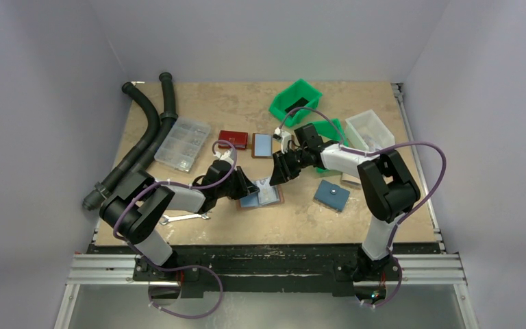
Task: Take the credit cards out of the card holder
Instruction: Remove the credit card from the card holder.
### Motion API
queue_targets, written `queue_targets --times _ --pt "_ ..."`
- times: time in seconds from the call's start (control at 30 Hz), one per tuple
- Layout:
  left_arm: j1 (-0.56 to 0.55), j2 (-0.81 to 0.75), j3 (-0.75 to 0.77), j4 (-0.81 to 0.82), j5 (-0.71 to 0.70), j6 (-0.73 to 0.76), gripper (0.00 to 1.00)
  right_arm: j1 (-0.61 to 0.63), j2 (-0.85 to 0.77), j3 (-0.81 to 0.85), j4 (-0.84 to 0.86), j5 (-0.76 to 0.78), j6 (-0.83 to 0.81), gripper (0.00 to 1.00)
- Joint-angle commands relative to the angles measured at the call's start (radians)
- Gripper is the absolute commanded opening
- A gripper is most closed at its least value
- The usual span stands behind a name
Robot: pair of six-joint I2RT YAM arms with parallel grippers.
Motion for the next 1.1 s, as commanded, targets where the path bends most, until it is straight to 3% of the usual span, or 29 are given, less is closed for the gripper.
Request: queue_targets --times 0.0,0.53,1.07 --pt "-0.005 0.038 -0.03 -0.089 -0.047 0.02 0.04 0.005 -0.009 0.038 0.003 -0.033 -0.001 0.37" --pt "-0.005 0.04 -0.033 -0.08 -0.041 0.013 0.04 0.006 0.033 0.049 -0.003 0.024 0.048 0.34" --pt "-0.005 0.043 -0.035 -0.067 -0.038 -0.004 0.04 0.006 0.058 0.055 0.0 0.0 0.088 0.41"
